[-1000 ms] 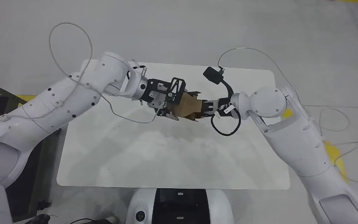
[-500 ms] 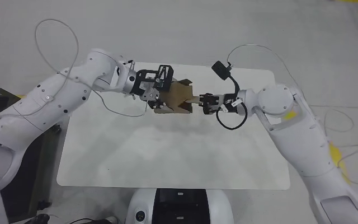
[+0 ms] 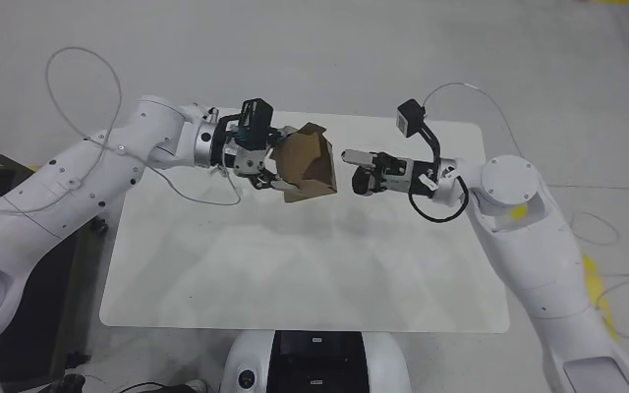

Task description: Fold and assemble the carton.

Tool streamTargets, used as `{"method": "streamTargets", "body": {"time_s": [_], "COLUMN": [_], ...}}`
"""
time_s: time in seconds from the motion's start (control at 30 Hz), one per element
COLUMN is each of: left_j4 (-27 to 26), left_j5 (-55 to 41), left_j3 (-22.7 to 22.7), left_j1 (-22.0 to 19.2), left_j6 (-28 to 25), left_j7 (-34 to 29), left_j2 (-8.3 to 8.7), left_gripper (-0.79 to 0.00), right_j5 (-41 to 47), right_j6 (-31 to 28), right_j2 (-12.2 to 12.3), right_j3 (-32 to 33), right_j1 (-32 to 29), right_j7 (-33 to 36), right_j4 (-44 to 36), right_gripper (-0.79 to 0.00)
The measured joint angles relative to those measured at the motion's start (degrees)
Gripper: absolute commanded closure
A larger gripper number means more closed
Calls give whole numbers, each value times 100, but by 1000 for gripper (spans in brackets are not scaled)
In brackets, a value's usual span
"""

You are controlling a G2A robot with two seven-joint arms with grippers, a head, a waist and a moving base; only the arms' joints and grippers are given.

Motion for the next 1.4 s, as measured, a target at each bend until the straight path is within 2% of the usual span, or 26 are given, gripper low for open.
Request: {"method": "streamTargets", "body": {"time_s": [0.27, 0.33, 0.4, 0.5, 0.7, 0.87, 1.2, 1.4], "left_j4": [96, 97, 94, 109, 116, 78, 87, 83], "left_j5": [187, 249, 287, 330, 331, 299, 371, 351], "left_j3": [0, 0, 0, 0, 0, 0, 0, 0], "left_j1": [82, 105, 119, 128, 119, 92, 87, 92], "left_j6": [0, 0, 0, 0, 0, 0, 0, 0], "left_j7": [776, 818, 832, 816, 711, 656, 646, 520], "left_j2": [22, 9, -6, -31, -81, -124, -188, -195], "left_gripper": [-154, -169, -200, -203, -197, -209, -249, -302], "right_j5": [-13, -27, -34, -36, -104, -189, -260, -371], "right_j6": [-180, -183, -172, -166, -164, -162, -138, -95], "right_j2": [-24, -27, -29, -32, -33, -40, -62, -62], "right_j3": [-156, -179, -191, -206, -252, -326, -421, -446], "right_j1": [55, 71, 82, 100, 154, 194, 286, 330], "right_j7": [87, 93, 86, 79, 160, 168, 112, 97], "right_j4": [-17, -12, -6, -8, -21, -10, 81, 119], "right_gripper": [-662, -646, -665, -671, -634, -582, -391, -363]}}
